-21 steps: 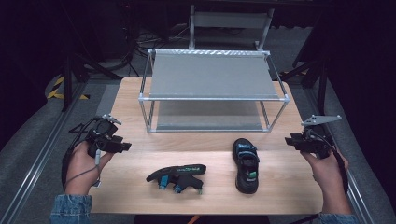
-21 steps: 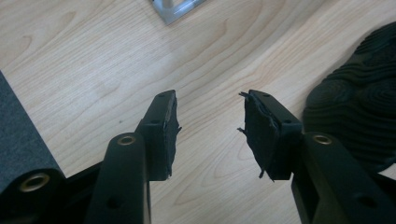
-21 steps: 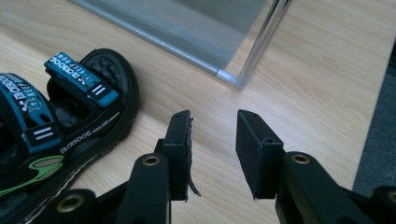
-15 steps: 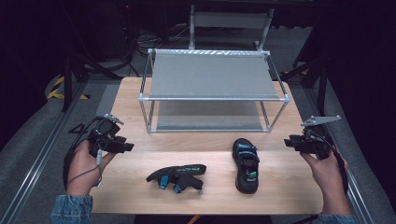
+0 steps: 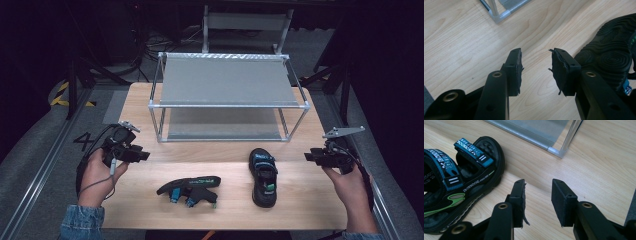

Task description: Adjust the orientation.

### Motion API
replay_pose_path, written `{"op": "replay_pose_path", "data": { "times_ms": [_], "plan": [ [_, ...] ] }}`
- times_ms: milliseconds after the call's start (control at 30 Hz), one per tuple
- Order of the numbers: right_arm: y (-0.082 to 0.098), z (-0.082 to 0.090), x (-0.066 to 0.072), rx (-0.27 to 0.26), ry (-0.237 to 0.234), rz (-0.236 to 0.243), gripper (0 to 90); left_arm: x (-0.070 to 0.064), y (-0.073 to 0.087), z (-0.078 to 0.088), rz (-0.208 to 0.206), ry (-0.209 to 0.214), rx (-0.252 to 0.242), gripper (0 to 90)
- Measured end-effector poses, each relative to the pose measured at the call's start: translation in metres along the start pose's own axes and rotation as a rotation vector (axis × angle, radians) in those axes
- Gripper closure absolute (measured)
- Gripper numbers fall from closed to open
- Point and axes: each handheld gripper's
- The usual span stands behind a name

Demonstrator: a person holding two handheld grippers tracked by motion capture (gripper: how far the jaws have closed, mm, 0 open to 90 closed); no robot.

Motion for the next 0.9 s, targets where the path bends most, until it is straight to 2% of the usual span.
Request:
{"op": "replay_pose_path", "data": {
  "times_ms": [67, 200, 300, 333, 567, 600, 800, 900],
  "plan": [
    [0.001, -0.001, -0.001, 0.004, -0.003, -0.003, 62.8, -0.004, -0.003, -0.001, -0.003, 0.008, 0.007, 58.4],
    [0.002, -0.002, -0.003, 0.016, -0.009, -0.023, 63.7, -0.019, -0.009, -0.002, -0.049, 0.019, 0.018, 58.5],
    [0.002, -0.003, -0.003, 0.02, -0.017, -0.021, 63.6, -0.03, -0.013, -0.004, -0.092, 0.027, 0.031, 58.5],
    [0.002, -0.003, -0.003, 0.02, -0.017, -0.021, 63.6, -0.03, -0.013, -0.004, -0.092, 0.027, 0.031, 58.5],
    [0.001, -0.006, 0.0, 0.026, -0.022, -0.008, 63.5, -0.054, -0.021, -0.013, -0.163, 0.056, 0.064, 58.9],
    [0.001, -0.007, 0.0, 0.03, -0.022, -0.007, 63.6, -0.057, -0.022, -0.015, -0.167, 0.072, 0.067, 59.0],
    [0.002, -0.012, 0.002, 0.044, -0.03, 0.006, 64.0, -0.068, -0.026, -0.028, -0.2, 0.109, 0.103, 60.2],
    [0.002, -0.013, 0.003, 0.044, -0.031, 0.014, 64.6, -0.07, -0.028, -0.036, -0.222, 0.168, 0.109, 60.7]
  ]
}}
Point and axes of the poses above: each handheld gripper's, and its own axes: z roughly backward along the jaws, y roughly out of its underside, x roughly to its left, and after that the axes turned 11 degrees about y, right-handed
